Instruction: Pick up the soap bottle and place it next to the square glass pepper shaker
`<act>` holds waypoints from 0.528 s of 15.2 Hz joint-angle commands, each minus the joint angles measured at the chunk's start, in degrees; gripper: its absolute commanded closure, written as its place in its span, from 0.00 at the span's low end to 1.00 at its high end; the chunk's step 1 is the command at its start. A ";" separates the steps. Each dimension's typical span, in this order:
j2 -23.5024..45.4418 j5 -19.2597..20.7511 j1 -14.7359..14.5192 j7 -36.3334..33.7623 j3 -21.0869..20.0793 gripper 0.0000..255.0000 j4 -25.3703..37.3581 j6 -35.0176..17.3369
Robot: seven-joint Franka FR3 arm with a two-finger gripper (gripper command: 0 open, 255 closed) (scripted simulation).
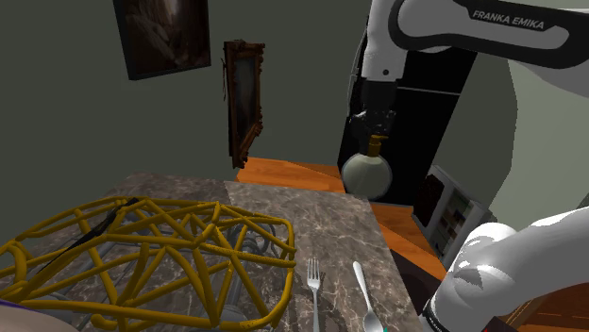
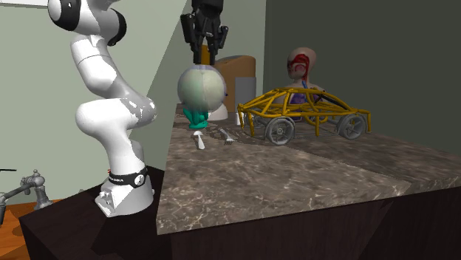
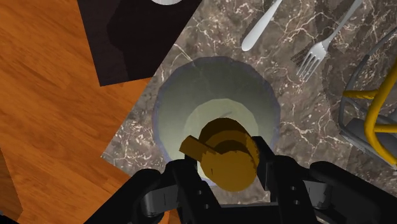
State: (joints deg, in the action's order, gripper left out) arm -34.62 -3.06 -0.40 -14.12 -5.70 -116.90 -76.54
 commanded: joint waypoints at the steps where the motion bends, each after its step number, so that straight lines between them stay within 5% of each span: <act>1: 0.85 0.07 0.05 -0.04 0.04 1.00 2.40 1.56; 8: 3.49 0.26 0.18 -0.22 0.09 1.00 10.19 6.71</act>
State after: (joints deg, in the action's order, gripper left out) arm -31.63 -2.81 -0.23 -14.25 -5.57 -108.04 -70.64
